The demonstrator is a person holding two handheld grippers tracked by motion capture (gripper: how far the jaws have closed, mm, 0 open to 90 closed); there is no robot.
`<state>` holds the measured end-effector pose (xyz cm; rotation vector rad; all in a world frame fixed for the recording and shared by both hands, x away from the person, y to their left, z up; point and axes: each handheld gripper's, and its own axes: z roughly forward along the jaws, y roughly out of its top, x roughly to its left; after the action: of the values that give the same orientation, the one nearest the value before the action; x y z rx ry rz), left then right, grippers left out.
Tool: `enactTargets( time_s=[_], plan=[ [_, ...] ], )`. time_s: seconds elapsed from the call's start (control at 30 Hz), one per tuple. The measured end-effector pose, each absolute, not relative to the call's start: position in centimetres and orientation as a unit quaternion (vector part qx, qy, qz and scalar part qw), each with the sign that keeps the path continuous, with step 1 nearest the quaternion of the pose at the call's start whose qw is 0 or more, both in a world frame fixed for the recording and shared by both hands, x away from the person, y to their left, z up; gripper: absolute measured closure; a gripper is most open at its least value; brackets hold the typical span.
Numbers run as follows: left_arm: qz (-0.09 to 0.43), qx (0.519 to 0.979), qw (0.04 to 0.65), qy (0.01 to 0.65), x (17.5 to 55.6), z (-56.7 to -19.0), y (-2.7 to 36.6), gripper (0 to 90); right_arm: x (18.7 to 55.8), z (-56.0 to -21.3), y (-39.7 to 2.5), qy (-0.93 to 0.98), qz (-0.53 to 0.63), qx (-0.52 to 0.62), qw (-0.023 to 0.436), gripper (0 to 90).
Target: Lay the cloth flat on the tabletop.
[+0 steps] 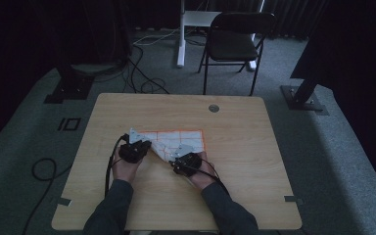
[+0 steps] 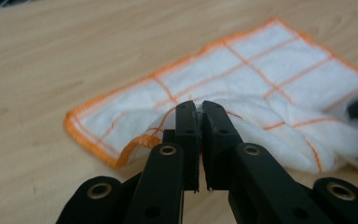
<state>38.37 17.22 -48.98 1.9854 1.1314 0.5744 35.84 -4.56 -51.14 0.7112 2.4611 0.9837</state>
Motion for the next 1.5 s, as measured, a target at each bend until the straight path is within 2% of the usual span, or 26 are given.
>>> enactTargets(
  time_s=[0.07,0.13,0.2,0.3,0.53,0.63,1.1,1.13,1.23,1.3,1.5],
  plan=[
    [0.227,0.777,0.384,0.444,38.7,-48.8,16.8,86.5,36.3,-51.3,-5.0,0.878,0.345,0.267,0.198,83.4],
    [0.232,0.776,0.383,0.444,38.9,-48.8,16.5,84.9,36.8,-51.4,-5.7,0.873,0.341,0.285,0.204,85.3],
    [0.236,0.776,0.387,0.439,38.8,-48.7,16.2,78.7,37.4,-51.4,-6.7,0.866,0.337,0.305,0.207,85.7],
    [0.24,0.783,0.384,0.427,38.4,-48.5,15.8,74.5,38.3,-51.7,-7.9,0.859,0.327,0.332,0.21,85.9],
    [0.236,0.795,0.384,0.406,36.7,-48.5,15.8,72.6,39.6,-52.4,-9.7,0.847,0.317,0.372,0.21,86.0],
    [0.225,0.809,0.367,0.402,36.5,-49.4,15.8,71.7,39.8,-52.5,-10.0,0.845,0.313,0.378,0.211,86.0],
    [0.169,0.823,0.335,0.426,40.0,-52.8,14.0,52.5,39.8,-52.5,-10.2,0.847,0.313,0.377,0.207,85.0],
    [0.165,0.824,0.335,0.426,40.1,-52.9,13.8,53.6,39.8,-52.5,-10.2,0.846,0.314,0.378,0.206,84.6],
    [0.162,0.83,0.335,0.416,39.5,-52.6,13.6,75.6,39.7,-52.4,-10.3,0.846,0.316,0.376,0.206,82.4],
    [0.158,0.828,0.346,0.412,39.0,-52.2,13.8,85.9,39.7,-52.3,-10.4,0.845,0.319,0.374,0.208,79.5],
    [0.156,0.828,0.359,0.402,37.2,-50.9,14.8,88.5,39.5,-51.7,-11.1,0.837,0.335,0.377,0.21,72.2]
  ],
)
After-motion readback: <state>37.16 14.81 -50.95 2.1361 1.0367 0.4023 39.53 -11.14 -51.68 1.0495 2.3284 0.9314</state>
